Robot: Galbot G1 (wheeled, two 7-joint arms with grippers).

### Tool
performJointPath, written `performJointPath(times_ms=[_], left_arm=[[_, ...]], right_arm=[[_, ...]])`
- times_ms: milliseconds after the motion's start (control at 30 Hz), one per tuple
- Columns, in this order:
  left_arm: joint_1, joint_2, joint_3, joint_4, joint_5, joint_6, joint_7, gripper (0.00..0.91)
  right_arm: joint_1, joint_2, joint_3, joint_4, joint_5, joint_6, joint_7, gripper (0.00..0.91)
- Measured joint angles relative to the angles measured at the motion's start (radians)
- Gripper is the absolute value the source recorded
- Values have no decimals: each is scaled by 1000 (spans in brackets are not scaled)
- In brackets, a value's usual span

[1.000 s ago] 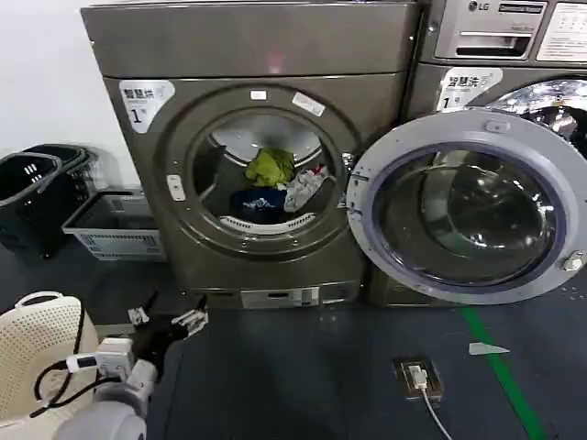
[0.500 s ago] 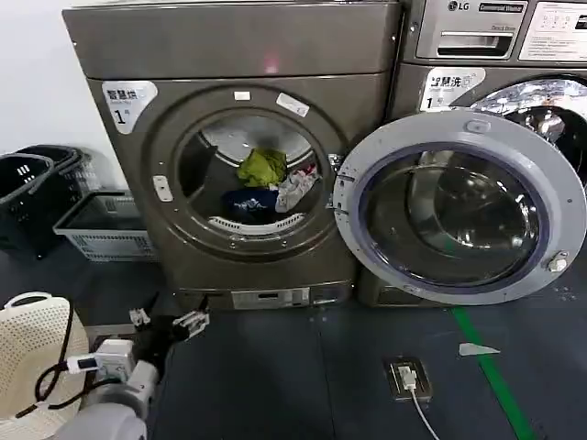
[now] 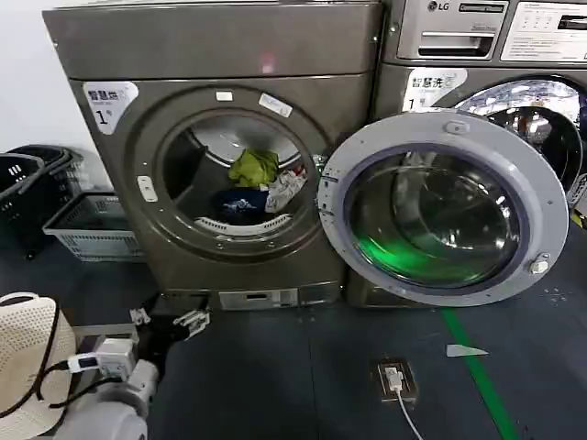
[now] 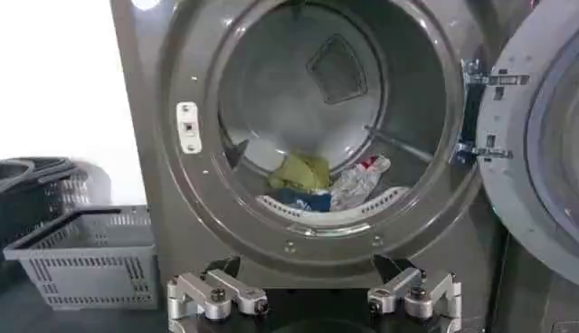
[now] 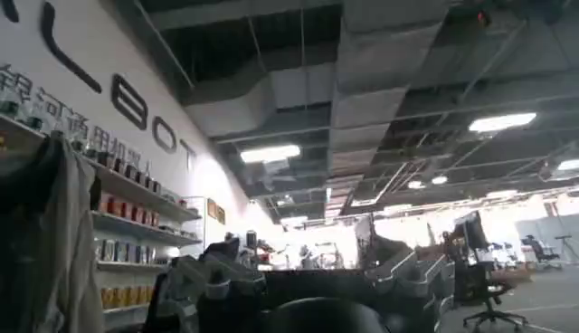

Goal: Grasp the clothes from the dryer.

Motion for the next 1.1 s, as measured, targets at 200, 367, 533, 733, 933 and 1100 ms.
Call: performJointPath(times_ms=[200, 367, 533, 733, 933, 1100], left_arm=[[-1, 0, 0, 0, 0, 0, 0, 907], [0, 0, 1, 2, -1, 0, 0, 907], [2, 1, 1, 0, -1, 0, 3, 907], [4, 2, 1, 0, -2, 0, 6, 907], [4, 3, 1, -1, -2, 0, 7, 907], [8, 0, 4, -1, -2, 0, 8, 907]], right_arm=[[-4, 0, 6, -6, 0, 10, 1, 907], [-6, 0, 13, -13, 4, 22, 12, 907], [-11, -3, 25, -20, 19, 41, 26, 907], [-15, -3, 34, -27, 26, 52, 37, 907], [-14, -2, 33, -29, 30, 59, 41, 907], [-14, -4, 34, -32, 31, 61, 42, 907]])
